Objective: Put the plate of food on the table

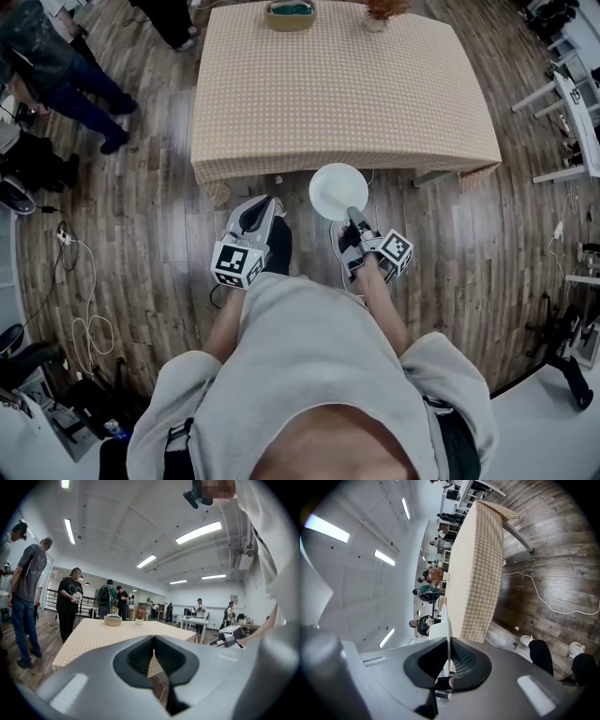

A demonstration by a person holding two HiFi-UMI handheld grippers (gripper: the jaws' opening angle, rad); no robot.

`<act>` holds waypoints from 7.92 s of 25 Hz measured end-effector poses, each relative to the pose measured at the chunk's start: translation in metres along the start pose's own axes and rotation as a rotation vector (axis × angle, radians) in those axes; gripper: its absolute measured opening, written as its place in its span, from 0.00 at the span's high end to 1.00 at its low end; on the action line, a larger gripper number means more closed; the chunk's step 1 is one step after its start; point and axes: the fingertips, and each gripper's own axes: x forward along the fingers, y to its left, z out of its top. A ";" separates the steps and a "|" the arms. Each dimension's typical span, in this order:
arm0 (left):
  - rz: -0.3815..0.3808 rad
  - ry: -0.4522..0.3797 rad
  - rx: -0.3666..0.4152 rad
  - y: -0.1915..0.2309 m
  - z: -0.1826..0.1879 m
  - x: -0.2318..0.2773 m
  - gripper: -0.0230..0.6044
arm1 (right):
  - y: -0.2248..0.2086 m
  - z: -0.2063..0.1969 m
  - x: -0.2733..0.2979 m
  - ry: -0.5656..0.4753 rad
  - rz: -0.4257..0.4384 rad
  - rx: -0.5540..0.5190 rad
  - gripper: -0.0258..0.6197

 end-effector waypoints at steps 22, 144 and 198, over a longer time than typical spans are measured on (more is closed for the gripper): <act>-0.052 0.016 -0.027 0.166 0.048 0.136 0.95 | 0.077 0.059 0.198 -0.039 -0.024 -0.010 0.94; 0.108 0.220 -0.172 0.195 -0.024 0.225 0.95 | 0.065 0.212 0.485 0.121 0.038 0.050 0.94; 0.125 0.182 -0.205 0.204 -0.020 0.220 0.95 | 0.075 0.207 0.508 0.308 -0.123 -0.223 0.59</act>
